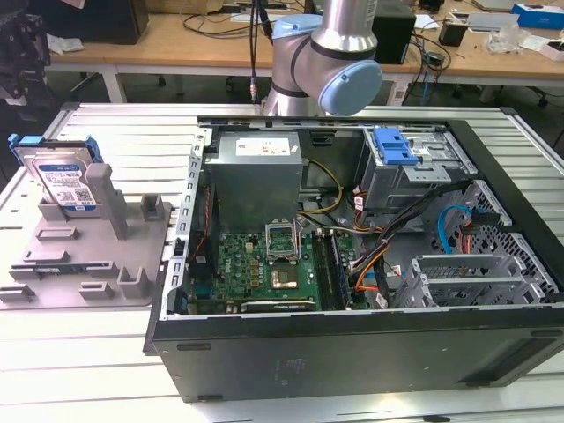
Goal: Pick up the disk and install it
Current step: 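Pick up the disk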
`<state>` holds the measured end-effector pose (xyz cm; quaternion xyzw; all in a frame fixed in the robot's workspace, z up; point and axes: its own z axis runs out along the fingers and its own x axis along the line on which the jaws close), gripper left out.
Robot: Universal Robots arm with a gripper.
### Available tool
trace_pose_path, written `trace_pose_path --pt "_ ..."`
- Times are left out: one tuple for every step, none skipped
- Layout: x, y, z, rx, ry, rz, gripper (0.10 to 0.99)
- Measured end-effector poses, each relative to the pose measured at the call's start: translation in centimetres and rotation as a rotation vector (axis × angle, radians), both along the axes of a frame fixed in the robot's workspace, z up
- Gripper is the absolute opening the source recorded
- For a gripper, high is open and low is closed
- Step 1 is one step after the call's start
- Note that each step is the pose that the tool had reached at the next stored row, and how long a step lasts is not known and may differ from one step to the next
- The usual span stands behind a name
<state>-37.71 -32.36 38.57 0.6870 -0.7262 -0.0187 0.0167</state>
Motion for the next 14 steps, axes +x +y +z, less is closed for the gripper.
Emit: trace_pose_path --pt "-0.02 0.0 0.0 0.0 0.0 0.0 0.42" --pt "-0.02 0.0 0.0 -0.001 -0.0001 0.0 0.42" --pt "-0.03 0.04 -0.01 -0.002 -0.0006 0.0 0.42" --pt "-0.03 0.09 -0.03 -0.002 -0.0017 0.0 0.42" --pt "-0.03 0.19 -0.07 -0.002 -0.0077 0.0 0.42" --pt "-0.03 0.25 -0.1 -0.003 -0.0135 0.0 0.42" --pt "-0.02 0.33 -0.12 -0.003 -0.0196 0.0 0.42" --pt "-0.02 0.43 -0.17 -0.003 -0.0262 0.0 0.42" --pt "-0.03 0.49 -0.19 -0.003 -0.0274 0.0 0.42" --pt "-0.03 0.62 -0.26 -0.003 -0.0288 0.0 0.42" --pt "-0.14 0.69 -0.42 -0.003 -0.029 0.0 0.42" --pt "-0.24 0.69 -0.5 -0.003 -0.0291 0.0 0.42" --pt "-0.36 0.7 -0.54 -0.003 -0.0291 0.0 0.42" --pt "-0.53 0.72 -0.59 -0.002 -0.0291 0.0 0.42"
